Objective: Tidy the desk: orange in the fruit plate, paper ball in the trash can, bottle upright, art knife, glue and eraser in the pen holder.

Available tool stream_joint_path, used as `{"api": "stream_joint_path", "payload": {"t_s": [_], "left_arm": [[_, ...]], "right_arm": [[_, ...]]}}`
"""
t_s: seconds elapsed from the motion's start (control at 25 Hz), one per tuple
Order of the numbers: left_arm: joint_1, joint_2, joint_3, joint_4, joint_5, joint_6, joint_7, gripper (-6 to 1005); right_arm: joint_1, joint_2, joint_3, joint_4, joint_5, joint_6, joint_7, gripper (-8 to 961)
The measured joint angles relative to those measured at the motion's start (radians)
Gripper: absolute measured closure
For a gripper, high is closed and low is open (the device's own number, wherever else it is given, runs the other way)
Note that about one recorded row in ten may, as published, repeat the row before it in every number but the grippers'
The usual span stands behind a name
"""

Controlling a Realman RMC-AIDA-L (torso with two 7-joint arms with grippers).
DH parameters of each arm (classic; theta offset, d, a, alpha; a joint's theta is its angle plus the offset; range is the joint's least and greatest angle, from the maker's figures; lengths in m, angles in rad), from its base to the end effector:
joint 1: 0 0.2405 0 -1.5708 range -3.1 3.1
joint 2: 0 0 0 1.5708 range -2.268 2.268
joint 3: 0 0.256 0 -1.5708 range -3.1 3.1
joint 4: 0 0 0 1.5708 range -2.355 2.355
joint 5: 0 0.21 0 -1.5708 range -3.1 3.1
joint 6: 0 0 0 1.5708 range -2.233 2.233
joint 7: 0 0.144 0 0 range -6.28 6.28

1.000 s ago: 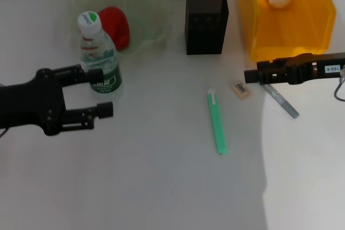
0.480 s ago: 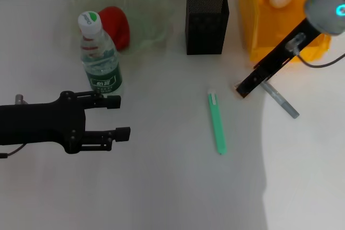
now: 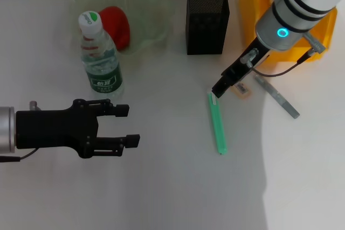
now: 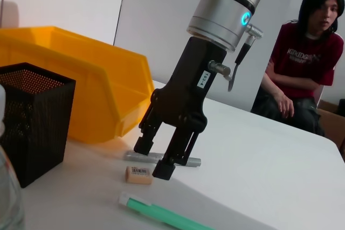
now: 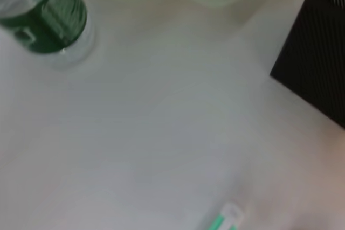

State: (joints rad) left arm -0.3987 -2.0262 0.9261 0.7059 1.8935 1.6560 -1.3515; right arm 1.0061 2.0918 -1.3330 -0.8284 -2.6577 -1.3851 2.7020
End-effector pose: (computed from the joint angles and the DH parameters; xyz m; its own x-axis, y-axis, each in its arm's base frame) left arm -0.2788 0.2874 0.0016 0.8373 0.3306 0.4355 0.3824 -0.9234 -0.0342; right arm 0.1378 0.4093 -0.0497 0.6503 -0.7198 0.2428 -0.5814 -0.6773 -0.4508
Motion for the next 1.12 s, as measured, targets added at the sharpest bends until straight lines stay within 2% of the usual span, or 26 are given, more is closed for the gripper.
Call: {"api": "stream_joint_path", "payload": {"t_s": [0.16,0.36,0.84,1.04,1.12], "left_arm": [[-0.008,-0.006,-0.001,0.0,0.001,-0.01,0.0,224],[-0.012,-0.01,0.002,0.0,0.002,-0.025,-0.01,224],[-0.022,-0.019,0.008,-0.002,0.003,-0.052,-0.033,224],[-0.022,-0.021,0.008,-0.003,0.004,-0.061,-0.035,225],[-0.022,-0.021,0.008,-0.003,0.004,-0.063,-0.035,225]], "right_arm": [[-0.004,0.0,-0.012,0.034,0.05,0.067,0.0,227],[0.002,0.001,-0.085,0.095,0.085,0.142,0.003,228],[-0.002,0.001,-0.204,0.132,0.135,0.219,0.025,253],[0.001,0.001,-0.21,0.149,0.136,0.236,0.026,457],[0.002,0.0,-0.211,0.153,0.136,0.24,0.026,481]]}}
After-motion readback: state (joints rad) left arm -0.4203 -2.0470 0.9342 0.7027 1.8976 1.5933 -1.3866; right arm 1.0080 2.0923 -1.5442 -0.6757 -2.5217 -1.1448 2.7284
